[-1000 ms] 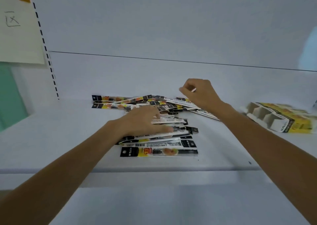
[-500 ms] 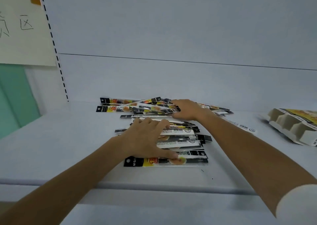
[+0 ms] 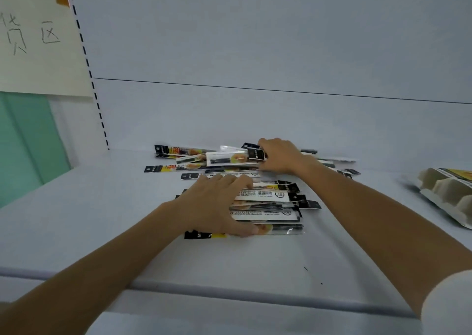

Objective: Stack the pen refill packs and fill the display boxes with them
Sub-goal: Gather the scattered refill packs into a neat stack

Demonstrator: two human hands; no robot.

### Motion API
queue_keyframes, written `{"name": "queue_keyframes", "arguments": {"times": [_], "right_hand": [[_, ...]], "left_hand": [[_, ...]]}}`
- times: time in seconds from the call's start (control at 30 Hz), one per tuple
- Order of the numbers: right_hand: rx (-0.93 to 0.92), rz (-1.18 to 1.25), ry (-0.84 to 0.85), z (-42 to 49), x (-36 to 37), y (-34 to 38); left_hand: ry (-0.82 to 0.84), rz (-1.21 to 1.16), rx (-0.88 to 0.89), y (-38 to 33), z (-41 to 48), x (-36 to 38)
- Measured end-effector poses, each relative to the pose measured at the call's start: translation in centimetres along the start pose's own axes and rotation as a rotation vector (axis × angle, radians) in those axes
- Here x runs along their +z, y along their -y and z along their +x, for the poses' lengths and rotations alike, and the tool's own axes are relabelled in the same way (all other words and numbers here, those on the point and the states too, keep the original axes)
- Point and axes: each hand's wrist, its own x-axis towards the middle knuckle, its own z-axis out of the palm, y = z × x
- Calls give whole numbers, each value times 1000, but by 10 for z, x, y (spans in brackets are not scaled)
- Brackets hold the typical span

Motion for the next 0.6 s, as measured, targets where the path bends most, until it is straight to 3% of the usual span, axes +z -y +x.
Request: {"name": "queue_keyframes", "arguments": {"times": [0.1, 0.23, 0.37, 0.47, 0.6], "right_hand": [[-26, 103, 13, -6, -18, 5], [-64, 168, -53, -14, -38, 17], [-131, 156, 57, -25, -45, 38], [-166, 203, 184, -40, -43, 53], [-174, 312, 317, -56, -50, 59]], "left_hand": [[-60, 84, -11, 4, 2, 0], [-343, 238, 64, 1, 0, 1], [-552, 206, 48, -1, 0, 5], [-507, 224, -32, -4, -2, 2], [-284, 83, -154, -2, 1, 1]]}}
